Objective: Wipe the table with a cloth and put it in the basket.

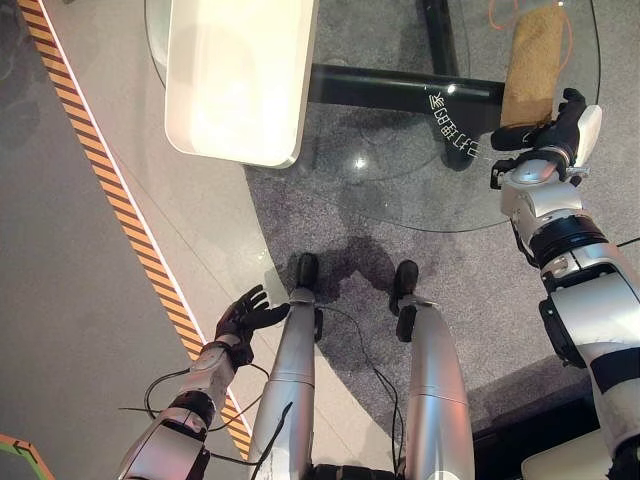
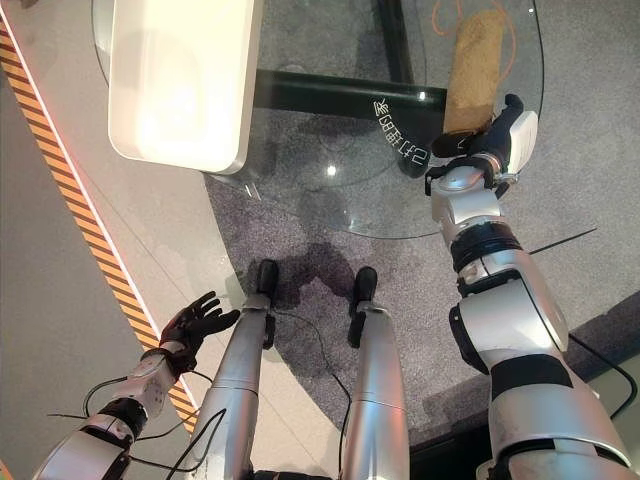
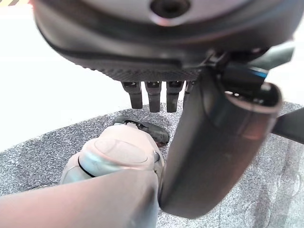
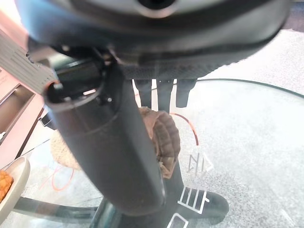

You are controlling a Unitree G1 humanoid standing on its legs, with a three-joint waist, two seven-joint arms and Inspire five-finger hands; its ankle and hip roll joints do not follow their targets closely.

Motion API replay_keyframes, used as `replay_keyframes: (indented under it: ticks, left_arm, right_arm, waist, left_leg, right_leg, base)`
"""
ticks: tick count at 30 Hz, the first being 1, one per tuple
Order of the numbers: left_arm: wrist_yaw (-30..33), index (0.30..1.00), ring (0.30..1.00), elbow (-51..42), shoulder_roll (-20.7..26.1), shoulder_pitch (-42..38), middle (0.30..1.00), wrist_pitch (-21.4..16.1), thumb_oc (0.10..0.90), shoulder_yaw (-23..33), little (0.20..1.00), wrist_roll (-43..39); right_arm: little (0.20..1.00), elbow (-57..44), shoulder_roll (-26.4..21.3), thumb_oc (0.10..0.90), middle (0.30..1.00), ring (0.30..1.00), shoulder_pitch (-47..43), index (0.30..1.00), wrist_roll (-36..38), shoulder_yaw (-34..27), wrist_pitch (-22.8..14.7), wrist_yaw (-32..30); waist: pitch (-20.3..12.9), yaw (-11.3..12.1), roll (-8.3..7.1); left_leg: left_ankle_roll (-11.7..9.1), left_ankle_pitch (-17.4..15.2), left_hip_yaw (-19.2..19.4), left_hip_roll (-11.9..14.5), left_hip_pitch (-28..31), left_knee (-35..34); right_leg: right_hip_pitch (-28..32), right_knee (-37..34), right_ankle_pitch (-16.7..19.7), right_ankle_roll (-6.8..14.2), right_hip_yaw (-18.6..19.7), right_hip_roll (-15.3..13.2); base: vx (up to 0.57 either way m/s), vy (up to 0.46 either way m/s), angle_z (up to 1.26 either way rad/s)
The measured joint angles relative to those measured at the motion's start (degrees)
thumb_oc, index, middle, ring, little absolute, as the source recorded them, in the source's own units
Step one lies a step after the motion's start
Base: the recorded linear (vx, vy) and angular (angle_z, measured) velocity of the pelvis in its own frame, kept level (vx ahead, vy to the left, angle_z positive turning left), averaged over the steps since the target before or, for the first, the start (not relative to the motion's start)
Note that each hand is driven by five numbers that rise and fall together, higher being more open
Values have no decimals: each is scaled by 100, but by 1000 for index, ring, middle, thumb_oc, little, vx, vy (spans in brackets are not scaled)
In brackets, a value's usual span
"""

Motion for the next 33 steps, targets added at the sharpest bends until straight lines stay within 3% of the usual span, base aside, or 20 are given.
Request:
replay_keyframes:
  ticks: [11, 17, 33]
  left_arm:
    - [11, 900, 900, -2, -10, 9, 900, -27, 800, -101, 900, -1]
    - [34, 900, 900, -15, -76, 20, 900, -78, 800, -188, 900, -5]
    - [128, 900, 900, -117, -121, 20, 900, -79, 800, -224, 900, -14]
  right_arm:
    - [900, -8, 28, 800, 900, 900, 3, 900, -225, 3, -8, -38]
    - [900, -116, 82, 800, 900, 900, 9, 900, -400, 4, -27, -413]
    - [900, -387, 197, 800, 900, 900, 11, 900, -673, 52, -288, -617]
  waist:
    - [4, 3, 15]
    - [2, 18, 135]
    - [6, 138, 156]
  left_leg:
    - [-1, 1, 0, 0, -3, 2]
    - [-6, 4, -4, -3, -55, 2]
    - [-34, 22, -45, -28, -109, -10]
  right_leg:
    - [-2, 3, 0, -2, 0, 1]
    - [-45, 1, 1, -2, -2, 0]
    - [-72, 0, 10, -5, -27, -18]
  base:
    - [0, 0, 0]
    - [-5, 14, 0]
    - [-4, 6, 1]
